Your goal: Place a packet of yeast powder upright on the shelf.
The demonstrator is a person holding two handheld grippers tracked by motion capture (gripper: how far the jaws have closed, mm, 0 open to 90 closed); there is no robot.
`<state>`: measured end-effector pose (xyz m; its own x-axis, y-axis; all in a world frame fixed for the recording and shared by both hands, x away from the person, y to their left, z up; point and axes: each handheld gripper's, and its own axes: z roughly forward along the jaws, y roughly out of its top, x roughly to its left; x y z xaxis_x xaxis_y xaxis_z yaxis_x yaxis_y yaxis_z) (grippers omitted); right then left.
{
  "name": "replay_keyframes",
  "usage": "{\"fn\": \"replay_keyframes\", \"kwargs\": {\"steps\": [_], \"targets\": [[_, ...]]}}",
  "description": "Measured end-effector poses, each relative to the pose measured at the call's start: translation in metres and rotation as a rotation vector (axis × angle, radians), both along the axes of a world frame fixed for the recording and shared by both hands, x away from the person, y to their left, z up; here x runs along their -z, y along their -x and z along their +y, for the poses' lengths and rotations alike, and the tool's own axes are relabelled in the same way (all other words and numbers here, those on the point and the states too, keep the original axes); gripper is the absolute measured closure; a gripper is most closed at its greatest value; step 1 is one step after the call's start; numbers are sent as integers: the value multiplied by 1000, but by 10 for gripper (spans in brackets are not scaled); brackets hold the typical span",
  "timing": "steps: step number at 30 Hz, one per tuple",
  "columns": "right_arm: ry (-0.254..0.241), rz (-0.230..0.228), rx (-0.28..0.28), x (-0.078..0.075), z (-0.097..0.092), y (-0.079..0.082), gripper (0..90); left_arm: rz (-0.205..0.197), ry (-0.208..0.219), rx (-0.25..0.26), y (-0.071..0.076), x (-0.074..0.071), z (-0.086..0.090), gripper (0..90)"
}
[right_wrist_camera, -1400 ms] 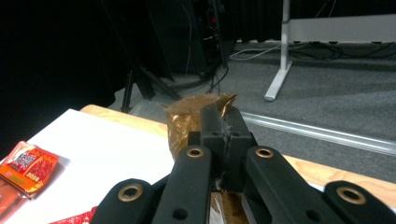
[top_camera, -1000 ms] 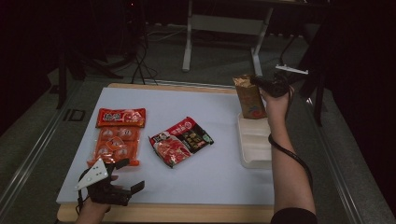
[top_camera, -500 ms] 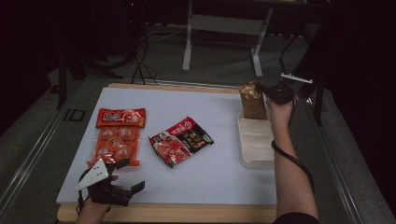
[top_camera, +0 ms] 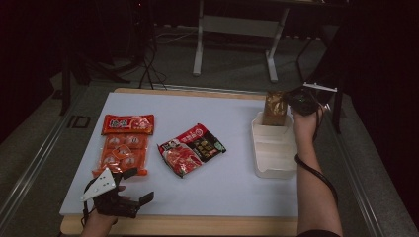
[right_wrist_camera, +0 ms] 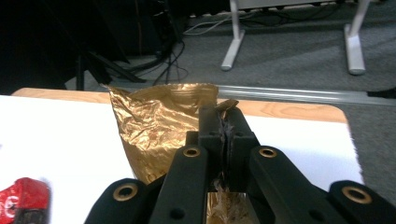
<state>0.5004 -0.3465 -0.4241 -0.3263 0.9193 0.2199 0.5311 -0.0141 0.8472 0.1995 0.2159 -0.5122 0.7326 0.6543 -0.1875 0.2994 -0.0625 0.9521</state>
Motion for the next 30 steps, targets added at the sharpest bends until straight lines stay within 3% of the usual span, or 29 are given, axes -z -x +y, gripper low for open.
{"fn": "replay_keyframes", "kwargs": {"steps": [5,8,13,16,20,25,29,30], "targets": [[33,12,19,-1,-1,2,855,0,-1,1,0,0,-1,0],[81,6,31,-5,2,4,763,-2,-3,1,0,0,-1,0],[113,-3,38,-13,3,10,561,-3,-4,6,0,0,-1,0],[105,-4,47,-17,3,16,432,-3,-40,-7,0,0,-2,0],[88,-53,43,-25,3,30,299,-16,-49,-5,-1,0,-3,0],[61,-109,-29,-33,10,56,139,2,-64,6,-2,-2,-7,0],[23,-140,-105,-35,19,84,135,29,-66,40,-4,-9,-9,0],[23,-140,-105,-35,19,84,135,29,-66,40,-4,-9,-9,0]]}}
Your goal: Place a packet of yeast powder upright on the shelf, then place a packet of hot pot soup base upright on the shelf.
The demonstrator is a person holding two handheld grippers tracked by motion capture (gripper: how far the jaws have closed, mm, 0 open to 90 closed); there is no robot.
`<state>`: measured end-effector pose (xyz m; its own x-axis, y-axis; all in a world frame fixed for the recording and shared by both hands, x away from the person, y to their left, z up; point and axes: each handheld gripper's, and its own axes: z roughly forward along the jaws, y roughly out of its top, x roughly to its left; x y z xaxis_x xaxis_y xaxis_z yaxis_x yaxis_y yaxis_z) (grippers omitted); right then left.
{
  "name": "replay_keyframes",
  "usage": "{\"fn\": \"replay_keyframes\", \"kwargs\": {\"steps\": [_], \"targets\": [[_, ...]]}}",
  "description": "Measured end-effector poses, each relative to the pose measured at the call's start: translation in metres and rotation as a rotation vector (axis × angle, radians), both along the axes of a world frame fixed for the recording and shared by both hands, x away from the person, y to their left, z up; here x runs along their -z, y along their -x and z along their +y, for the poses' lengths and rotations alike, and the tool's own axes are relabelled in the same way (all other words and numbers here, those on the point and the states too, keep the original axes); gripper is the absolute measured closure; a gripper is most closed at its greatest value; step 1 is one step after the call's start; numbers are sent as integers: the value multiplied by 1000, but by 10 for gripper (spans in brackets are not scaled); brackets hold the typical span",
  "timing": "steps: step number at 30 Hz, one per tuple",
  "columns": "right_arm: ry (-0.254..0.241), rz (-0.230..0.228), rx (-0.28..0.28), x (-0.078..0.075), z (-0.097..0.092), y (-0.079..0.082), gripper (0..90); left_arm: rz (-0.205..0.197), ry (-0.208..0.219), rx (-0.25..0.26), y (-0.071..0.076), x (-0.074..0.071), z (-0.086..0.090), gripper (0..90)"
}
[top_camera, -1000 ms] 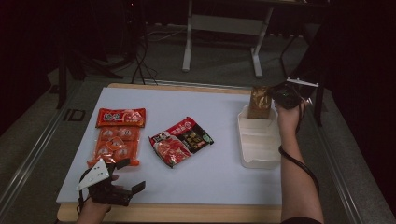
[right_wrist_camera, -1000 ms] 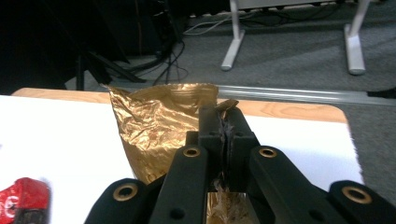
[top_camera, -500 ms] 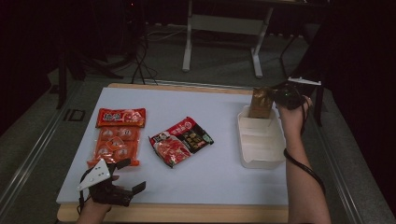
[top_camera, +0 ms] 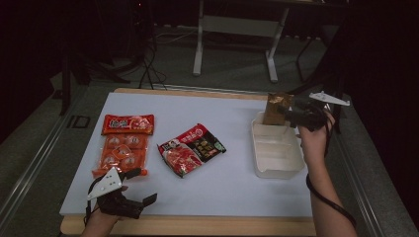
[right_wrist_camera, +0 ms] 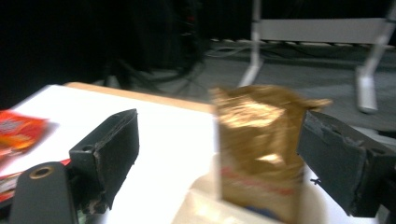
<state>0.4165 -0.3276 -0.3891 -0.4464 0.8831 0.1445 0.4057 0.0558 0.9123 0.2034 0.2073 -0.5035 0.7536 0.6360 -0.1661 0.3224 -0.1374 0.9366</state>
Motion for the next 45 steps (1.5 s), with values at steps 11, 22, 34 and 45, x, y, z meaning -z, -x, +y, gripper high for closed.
{"fn": "replay_keyframes", "kwargs": {"steps": [11,22,34,45], "targets": [[-13,-65,-172,0,29,83,149,8,-4,13,-27,-20,4,0],[-22,-61,-249,13,41,119,149,21,-64,3,-62,-36,2,31],[-24,-105,-280,16,48,144,149,48,-133,-31,-104,-42,0,232],[-31,-94,-301,23,52,149,150,94,-235,-77,-147,-39,-13,605]]}}
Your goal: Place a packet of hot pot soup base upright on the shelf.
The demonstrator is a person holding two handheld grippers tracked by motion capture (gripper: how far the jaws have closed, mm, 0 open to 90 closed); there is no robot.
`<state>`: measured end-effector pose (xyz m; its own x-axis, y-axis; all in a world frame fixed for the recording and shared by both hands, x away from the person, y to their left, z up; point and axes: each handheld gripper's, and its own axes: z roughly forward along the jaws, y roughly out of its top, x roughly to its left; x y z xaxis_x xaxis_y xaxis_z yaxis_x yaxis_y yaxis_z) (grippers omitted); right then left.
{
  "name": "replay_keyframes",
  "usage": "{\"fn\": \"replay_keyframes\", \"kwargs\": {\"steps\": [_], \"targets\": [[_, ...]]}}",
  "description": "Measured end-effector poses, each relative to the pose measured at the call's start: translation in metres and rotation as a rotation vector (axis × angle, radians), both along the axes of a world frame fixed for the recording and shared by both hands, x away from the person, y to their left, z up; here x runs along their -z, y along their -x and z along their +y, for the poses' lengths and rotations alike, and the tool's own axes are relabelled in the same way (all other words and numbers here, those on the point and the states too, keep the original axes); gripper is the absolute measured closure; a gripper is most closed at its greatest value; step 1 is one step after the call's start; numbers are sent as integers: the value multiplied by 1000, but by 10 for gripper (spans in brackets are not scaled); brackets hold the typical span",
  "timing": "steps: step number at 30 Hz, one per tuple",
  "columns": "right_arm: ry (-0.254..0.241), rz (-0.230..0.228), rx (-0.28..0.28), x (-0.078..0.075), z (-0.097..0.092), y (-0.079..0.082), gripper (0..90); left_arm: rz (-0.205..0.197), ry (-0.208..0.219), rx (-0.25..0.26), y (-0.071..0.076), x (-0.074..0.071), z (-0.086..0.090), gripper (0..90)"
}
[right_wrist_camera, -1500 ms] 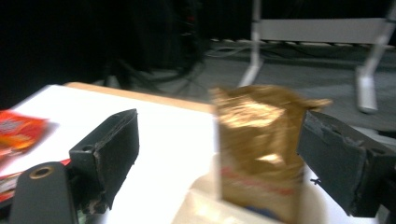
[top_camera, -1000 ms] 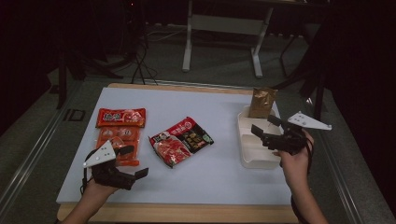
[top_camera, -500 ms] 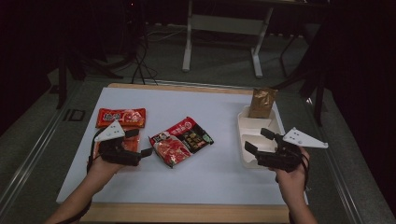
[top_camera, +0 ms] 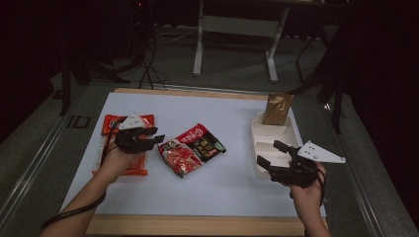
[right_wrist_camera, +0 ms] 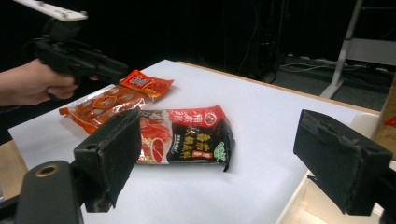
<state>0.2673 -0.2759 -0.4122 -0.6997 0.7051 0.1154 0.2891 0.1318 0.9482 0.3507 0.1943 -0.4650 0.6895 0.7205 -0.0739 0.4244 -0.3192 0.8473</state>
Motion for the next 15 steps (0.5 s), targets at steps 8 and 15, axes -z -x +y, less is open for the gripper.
{"fn": "replay_keyframes", "kwargs": {"steps": [8,15], "targets": [[4,5,-18,5,1,0,150,78,-80,10,-31,11,-12,835],[10,10,-43,9,5,-1,151,123,-177,-34,-54,27,-23,898]]}}
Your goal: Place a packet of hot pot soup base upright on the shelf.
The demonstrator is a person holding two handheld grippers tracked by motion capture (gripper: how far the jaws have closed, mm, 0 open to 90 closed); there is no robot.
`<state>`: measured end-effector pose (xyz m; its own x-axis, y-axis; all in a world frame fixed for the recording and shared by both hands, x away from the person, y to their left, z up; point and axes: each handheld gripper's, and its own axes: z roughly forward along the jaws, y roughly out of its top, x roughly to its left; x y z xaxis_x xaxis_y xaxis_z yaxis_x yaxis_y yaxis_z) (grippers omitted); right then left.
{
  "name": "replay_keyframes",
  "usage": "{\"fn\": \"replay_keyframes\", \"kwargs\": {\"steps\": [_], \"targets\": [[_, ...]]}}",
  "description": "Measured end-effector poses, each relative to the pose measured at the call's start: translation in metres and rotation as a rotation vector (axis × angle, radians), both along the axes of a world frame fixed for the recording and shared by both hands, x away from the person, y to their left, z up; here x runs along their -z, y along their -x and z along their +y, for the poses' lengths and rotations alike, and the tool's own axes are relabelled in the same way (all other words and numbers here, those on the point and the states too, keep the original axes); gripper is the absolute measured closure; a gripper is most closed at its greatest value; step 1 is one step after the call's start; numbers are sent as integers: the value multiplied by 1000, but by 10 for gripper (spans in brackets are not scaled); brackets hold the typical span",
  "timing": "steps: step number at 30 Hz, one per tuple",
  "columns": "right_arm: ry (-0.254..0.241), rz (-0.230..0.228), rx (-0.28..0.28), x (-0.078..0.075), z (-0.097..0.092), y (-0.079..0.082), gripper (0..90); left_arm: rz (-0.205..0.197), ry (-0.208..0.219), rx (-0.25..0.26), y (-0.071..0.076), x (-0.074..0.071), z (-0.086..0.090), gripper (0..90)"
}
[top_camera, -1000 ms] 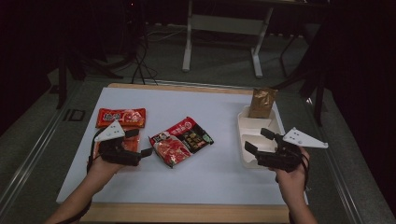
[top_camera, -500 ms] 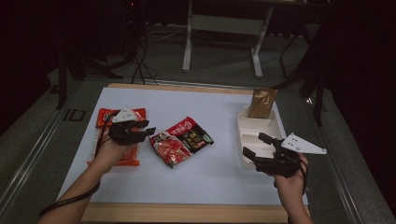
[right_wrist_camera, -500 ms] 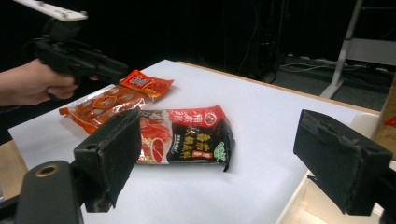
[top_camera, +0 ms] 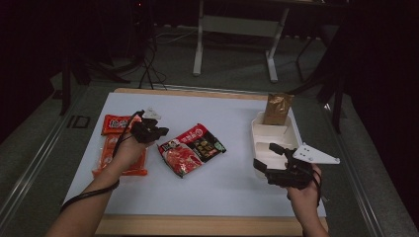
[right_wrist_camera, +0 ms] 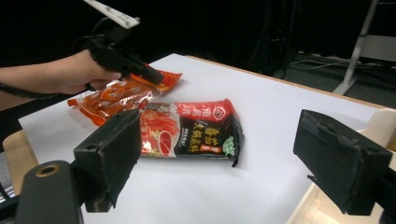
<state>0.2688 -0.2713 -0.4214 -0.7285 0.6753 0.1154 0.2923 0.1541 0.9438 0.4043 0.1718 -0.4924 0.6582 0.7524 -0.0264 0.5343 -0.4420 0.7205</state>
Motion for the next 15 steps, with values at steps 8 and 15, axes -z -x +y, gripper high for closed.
{"fn": "replay_keyframes", "kwargs": {"steps": [8,15], "targets": [[9,7,-12,4,2,0,152,75,-92,8,-15,20,-6,900],[4,9,-20,5,1,-2,152,123,-177,67,-15,29,-18,900]]}}
